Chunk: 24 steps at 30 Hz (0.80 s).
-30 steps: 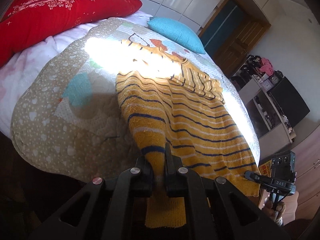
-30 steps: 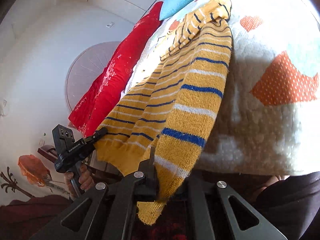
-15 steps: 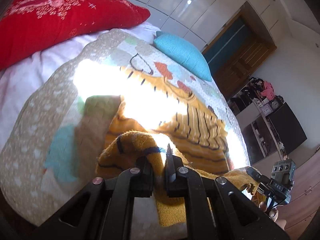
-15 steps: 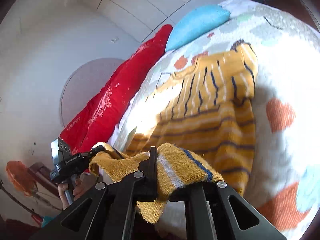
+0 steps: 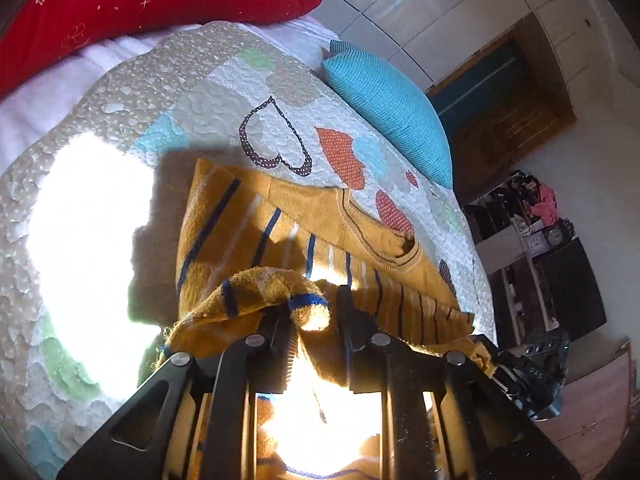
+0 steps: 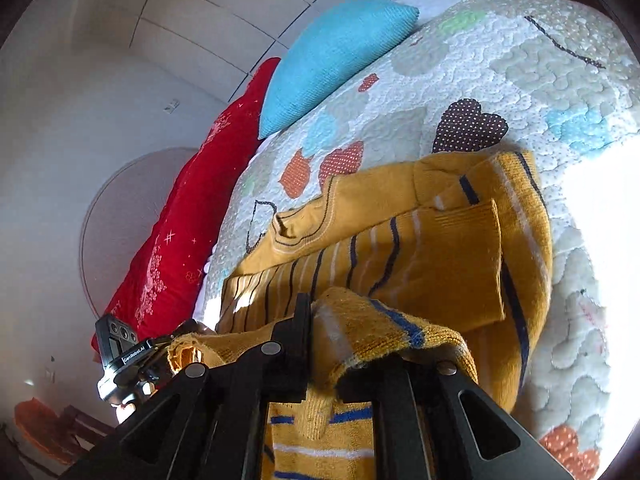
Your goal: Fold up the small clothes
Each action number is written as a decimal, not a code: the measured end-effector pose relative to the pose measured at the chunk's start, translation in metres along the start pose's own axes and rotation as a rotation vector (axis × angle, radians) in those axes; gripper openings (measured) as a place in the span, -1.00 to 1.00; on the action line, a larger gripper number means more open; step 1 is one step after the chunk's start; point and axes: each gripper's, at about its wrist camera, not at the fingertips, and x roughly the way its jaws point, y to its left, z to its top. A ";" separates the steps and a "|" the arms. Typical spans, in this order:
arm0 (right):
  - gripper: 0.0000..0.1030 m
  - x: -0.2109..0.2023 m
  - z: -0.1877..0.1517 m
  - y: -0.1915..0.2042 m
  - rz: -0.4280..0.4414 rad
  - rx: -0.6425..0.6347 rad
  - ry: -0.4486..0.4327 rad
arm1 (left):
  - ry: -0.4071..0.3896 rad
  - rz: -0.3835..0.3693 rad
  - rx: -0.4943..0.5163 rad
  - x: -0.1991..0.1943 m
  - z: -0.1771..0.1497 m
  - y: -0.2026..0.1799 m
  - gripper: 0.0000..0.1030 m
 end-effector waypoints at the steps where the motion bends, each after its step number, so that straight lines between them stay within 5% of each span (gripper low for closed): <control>1: -0.65 0.007 0.008 -0.006 -0.005 0.027 0.001 | 0.003 -0.015 -0.029 0.005 0.005 0.003 -0.38; 5: -0.11 0.026 0.034 -0.030 0.045 0.159 -0.028 | 0.001 -0.119 -0.160 0.023 0.027 0.021 0.22; 8: -0.07 0.034 0.048 -0.038 0.068 0.221 -0.051 | -0.049 -0.136 -0.234 0.023 0.039 0.033 0.46; 13: 0.00 0.036 0.062 -0.030 -0.003 0.177 -0.050 | -0.062 -0.092 -0.231 0.015 0.049 0.042 0.47; 17: 0.51 0.013 0.075 -0.029 -0.091 0.167 -0.139 | -0.060 -0.018 -0.150 -0.005 0.040 0.040 0.47; 24: 0.51 -0.054 0.039 -0.026 -0.183 0.057 -0.126 | -0.035 0.132 0.050 -0.044 0.001 0.036 0.55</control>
